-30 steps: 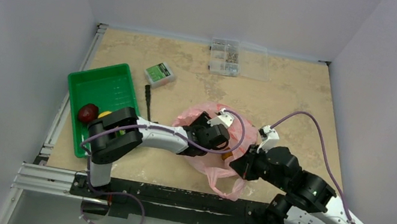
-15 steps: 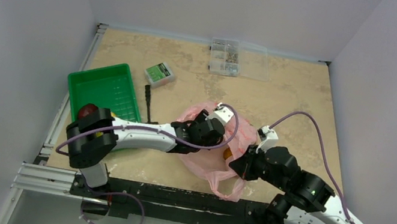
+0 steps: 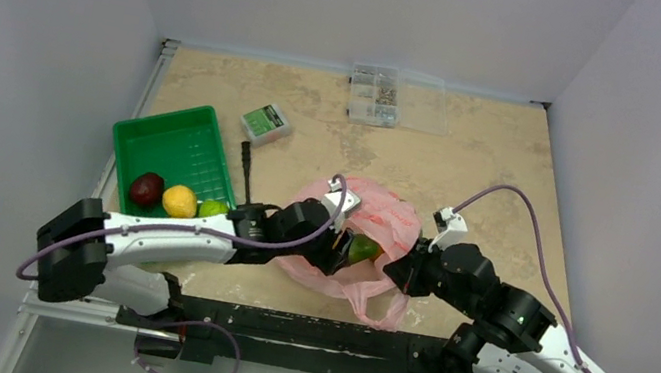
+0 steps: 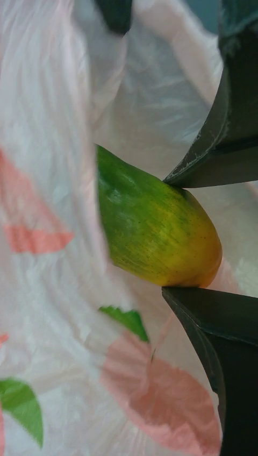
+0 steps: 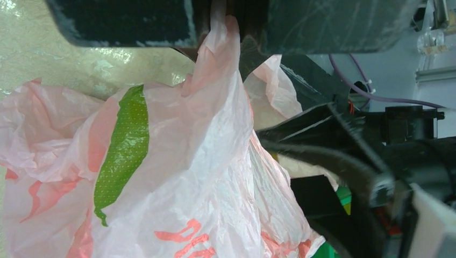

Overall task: Take the fake fruits out of the plastic bag
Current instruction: Take out the fake fruit from the plastic bag, then place the fake fruit in the bin, then take out the fake fruit from the plastic bag, then place the fake fruit in the bin.

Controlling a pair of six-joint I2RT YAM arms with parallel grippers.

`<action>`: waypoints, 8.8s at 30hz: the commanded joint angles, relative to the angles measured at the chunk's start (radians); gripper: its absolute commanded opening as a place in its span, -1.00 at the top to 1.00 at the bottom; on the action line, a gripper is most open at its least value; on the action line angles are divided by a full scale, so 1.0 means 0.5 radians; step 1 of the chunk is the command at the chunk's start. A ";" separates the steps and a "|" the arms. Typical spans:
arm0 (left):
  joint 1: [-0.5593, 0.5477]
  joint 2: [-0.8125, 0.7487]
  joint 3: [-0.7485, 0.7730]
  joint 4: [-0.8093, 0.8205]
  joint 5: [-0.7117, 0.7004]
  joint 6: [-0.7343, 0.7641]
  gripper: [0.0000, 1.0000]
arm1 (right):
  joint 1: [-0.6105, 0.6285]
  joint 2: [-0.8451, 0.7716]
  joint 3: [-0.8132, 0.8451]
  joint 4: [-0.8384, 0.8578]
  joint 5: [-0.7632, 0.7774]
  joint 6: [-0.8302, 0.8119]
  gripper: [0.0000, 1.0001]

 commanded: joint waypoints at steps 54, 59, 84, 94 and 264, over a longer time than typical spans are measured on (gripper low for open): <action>2.352 0.479 1.403 -1.456 0.449 0.576 1.00 | -0.004 0.047 0.085 0.085 0.000 0.055 1.00; 2.500 0.879 1.582 -1.529 0.636 0.643 1.00 | -0.005 0.051 0.135 0.092 0.008 0.069 1.00; 2.695 0.998 1.460 -1.398 0.434 0.499 0.94 | -0.004 0.127 0.158 0.114 0.004 0.058 1.00; 2.698 1.084 1.467 -1.443 0.368 0.389 -0.46 | -0.005 0.090 0.136 0.124 0.007 0.075 1.00; 1.729 0.212 0.852 -1.405 -0.656 -0.283 1.00 | -0.005 -0.098 -0.107 0.109 -0.098 0.106 1.00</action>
